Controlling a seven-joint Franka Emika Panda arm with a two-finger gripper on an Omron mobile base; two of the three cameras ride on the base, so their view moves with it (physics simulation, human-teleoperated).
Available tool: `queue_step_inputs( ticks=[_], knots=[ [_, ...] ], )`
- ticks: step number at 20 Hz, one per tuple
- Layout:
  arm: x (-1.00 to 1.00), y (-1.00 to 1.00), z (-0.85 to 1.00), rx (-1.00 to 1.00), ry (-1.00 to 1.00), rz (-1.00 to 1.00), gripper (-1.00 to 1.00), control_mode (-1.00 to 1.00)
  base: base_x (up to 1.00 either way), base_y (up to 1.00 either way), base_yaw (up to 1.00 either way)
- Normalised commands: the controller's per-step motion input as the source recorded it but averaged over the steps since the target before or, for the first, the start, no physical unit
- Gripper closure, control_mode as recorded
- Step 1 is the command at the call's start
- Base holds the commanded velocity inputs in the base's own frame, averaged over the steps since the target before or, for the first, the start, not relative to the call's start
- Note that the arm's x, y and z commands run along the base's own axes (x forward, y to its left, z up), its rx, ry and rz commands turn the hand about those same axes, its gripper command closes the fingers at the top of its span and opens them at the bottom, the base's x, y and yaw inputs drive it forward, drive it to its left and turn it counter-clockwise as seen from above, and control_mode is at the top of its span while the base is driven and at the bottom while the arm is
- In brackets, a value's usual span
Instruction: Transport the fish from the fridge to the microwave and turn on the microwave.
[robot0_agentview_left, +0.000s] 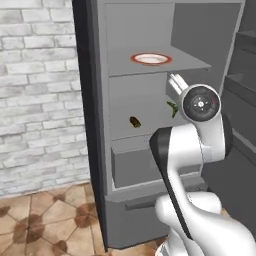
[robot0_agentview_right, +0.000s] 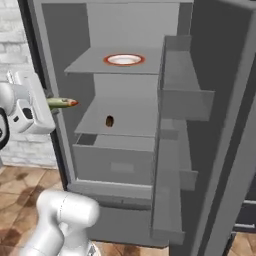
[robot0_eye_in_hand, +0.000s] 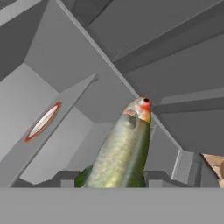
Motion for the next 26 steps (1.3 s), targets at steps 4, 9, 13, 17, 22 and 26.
queue_step_inputs(
  ticks=[4, 9, 13, 17, 22, 26],
  knots=[
    [0.0, 0.0, 0.0, 0.0, 0.0, 0.0, 1.0, 1.0, -0.79, 0.0, -0.45],
    [0.0, 0.0, 0.0, 0.0, 0.0, 0.0, 1.0, 1.0, -0.59, 0.0, -0.53],
    [0.0, 0.0, 0.0, 0.0, 0.0, 0.0, 1.0, 1.0, -0.42, 0.0, -0.56],
    [0.0, 0.0, 0.0, 0.0, 0.0, 0.0, 1.0, 1.0, -0.39, 0.0, -0.58],
    [0.0, 0.0, 0.0, 0.0, 0.0, 0.0, 1.0, 1.0, -0.45, 0.0, -0.58],
    [0.0, 0.0, 0.0, 0.0, 0.0, 0.0, 1.0, 1.0, -0.51, -0.01, -0.6]
  ],
)
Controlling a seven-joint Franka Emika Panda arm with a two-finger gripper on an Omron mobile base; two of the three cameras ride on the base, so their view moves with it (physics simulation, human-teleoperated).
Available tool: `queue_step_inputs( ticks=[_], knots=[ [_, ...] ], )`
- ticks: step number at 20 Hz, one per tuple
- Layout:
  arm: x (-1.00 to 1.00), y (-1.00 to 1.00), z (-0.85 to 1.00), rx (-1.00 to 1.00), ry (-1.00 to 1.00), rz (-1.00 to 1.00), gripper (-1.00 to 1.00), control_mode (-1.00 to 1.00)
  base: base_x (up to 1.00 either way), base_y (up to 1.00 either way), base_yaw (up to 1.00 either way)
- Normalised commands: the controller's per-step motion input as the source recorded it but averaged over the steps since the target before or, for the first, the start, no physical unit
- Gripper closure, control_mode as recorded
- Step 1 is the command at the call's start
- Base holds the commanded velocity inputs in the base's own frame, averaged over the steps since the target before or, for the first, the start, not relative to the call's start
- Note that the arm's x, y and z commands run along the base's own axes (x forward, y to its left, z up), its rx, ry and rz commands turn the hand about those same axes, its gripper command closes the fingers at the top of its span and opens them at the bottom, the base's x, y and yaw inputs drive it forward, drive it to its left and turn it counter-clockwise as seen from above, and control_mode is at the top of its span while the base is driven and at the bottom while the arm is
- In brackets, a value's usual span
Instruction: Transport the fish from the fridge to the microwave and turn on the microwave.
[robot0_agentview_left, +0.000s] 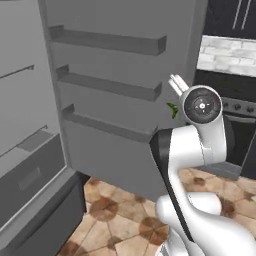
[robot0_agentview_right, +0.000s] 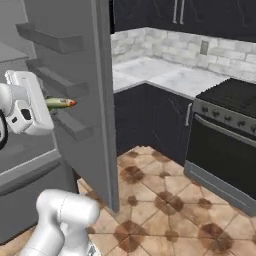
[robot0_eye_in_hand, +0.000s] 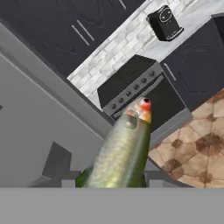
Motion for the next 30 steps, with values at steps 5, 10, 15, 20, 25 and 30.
queue_step_inputs(
  ticks=[5, 10, 15, 20, 25, 30],
  knots=[
    [0.0, 0.0, 0.0, 0.0, 0.0, 0.0, 1.0, 1.0, -0.5, 0.0, -0.59],
    [0.0, 0.0, 0.0, 0.0, 0.0, 0.0, 1.0, 1.0, -0.48, -0.04, -0.57],
    [0.0, 0.0, 0.0, 0.0, 0.0, 0.0, 1.0, 1.0, -0.44, -0.12, -0.52],
    [0.0, 0.0, 0.0, 0.0, 0.0, 0.0, 1.0, 1.0, -0.34, -0.18, -0.47],
    [0.0, 0.0, 0.0, 0.0, 0.0, 0.0, 1.0, 1.0, -0.08, -0.16, -0.38],
    [0.0, 0.0, 0.0, 0.0, 0.0, 0.0, 1.0, 1.0, 0.05, -0.09, -0.19]
  ],
)
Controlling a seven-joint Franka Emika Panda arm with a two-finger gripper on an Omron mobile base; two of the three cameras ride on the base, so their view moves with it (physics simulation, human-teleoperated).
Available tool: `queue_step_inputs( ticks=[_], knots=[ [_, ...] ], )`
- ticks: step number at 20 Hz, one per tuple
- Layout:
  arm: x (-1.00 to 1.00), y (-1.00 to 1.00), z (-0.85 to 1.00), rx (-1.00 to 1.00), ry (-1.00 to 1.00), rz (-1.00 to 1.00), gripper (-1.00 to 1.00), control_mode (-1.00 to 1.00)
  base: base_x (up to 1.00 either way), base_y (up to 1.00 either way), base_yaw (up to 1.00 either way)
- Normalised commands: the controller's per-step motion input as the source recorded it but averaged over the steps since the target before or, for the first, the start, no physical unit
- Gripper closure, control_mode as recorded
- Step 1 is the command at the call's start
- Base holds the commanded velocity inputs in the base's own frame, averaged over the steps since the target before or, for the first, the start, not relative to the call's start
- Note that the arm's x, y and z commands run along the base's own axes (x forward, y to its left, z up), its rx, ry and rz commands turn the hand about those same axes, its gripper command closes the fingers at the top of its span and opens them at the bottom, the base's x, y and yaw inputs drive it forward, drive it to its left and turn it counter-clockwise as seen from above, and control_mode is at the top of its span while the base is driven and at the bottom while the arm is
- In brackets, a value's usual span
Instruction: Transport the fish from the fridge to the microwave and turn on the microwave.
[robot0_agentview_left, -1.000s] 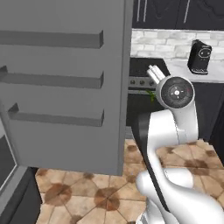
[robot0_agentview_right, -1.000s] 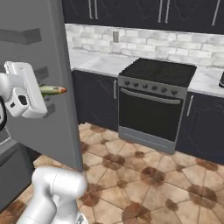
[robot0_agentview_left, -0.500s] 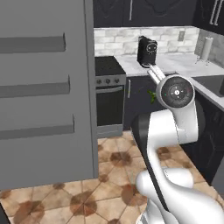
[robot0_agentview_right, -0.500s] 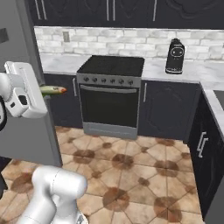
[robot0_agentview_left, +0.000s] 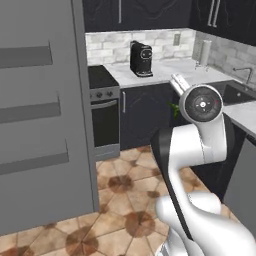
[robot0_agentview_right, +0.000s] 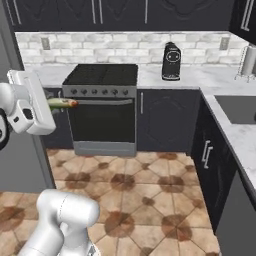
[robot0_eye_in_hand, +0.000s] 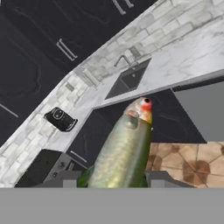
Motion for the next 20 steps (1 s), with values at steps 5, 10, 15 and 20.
queue_step_inputs(
  ticks=[5, 10, 15, 20],
  knots=[
    [0.0, 0.0, 0.0, 0.0, 0.0, 0.0, 1.0, 1.0, 0.22, 0.0, -0.03],
    [0.0, 0.0, 0.0, 0.0, 0.0, 0.0, 1.0, 1.0, 0.51, -0.2, 0.0],
    [0.0, 0.0, 0.0, 0.0, 0.0, 0.0, 1.0, 1.0, 0.78, -0.36, 0.0],
    [0.0, 0.0, 0.0, 0.0, 0.0, 0.0, 1.0, 1.0, 0.67, -0.35, 0.0]
  ],
)
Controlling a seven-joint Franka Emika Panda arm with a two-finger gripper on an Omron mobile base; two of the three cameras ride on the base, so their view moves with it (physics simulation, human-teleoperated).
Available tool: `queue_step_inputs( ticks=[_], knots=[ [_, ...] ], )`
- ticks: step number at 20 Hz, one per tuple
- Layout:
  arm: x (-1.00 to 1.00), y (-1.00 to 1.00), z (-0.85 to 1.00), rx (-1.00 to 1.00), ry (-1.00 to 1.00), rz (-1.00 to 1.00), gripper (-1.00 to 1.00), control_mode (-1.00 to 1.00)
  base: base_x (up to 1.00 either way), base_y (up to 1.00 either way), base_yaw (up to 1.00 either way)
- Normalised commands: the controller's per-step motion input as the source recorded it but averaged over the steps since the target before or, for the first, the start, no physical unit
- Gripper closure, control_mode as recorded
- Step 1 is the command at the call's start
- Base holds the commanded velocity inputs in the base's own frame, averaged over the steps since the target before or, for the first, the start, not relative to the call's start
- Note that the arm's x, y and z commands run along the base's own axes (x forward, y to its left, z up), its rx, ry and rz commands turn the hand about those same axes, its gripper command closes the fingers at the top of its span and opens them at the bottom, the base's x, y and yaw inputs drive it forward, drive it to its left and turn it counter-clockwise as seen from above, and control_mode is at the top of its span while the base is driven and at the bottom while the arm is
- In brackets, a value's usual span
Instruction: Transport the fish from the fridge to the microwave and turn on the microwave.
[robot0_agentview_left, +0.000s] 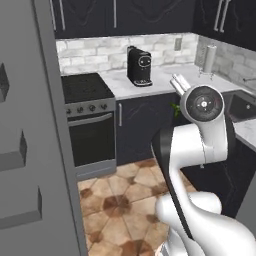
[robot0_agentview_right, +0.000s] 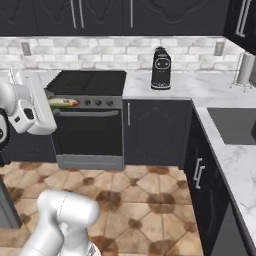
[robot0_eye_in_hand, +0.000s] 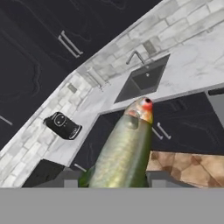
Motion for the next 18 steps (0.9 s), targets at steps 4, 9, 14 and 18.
queue_step_inputs(
  ticks=[4, 9, 14, 18],
  knots=[
    [0.0, 0.0, 0.0, 0.0, 0.0, 0.0, 1.0, 1.0, 0.66, -0.3, 0.0],
    [0.0, 0.0, 0.0, 0.0, 0.0, 0.0, 1.0, 1.0, 0.72, -0.17, 0.0],
    [0.0, 0.0, 0.0, 0.0, 0.0, 0.0, 1.0, 1.0, 0.71, -0.11, 0.11],
    [0.0, 0.0, 0.0, 0.0, 0.0, 0.0, 1.0, 1.0, 0.63, -0.04, 0.26]
  ],
)
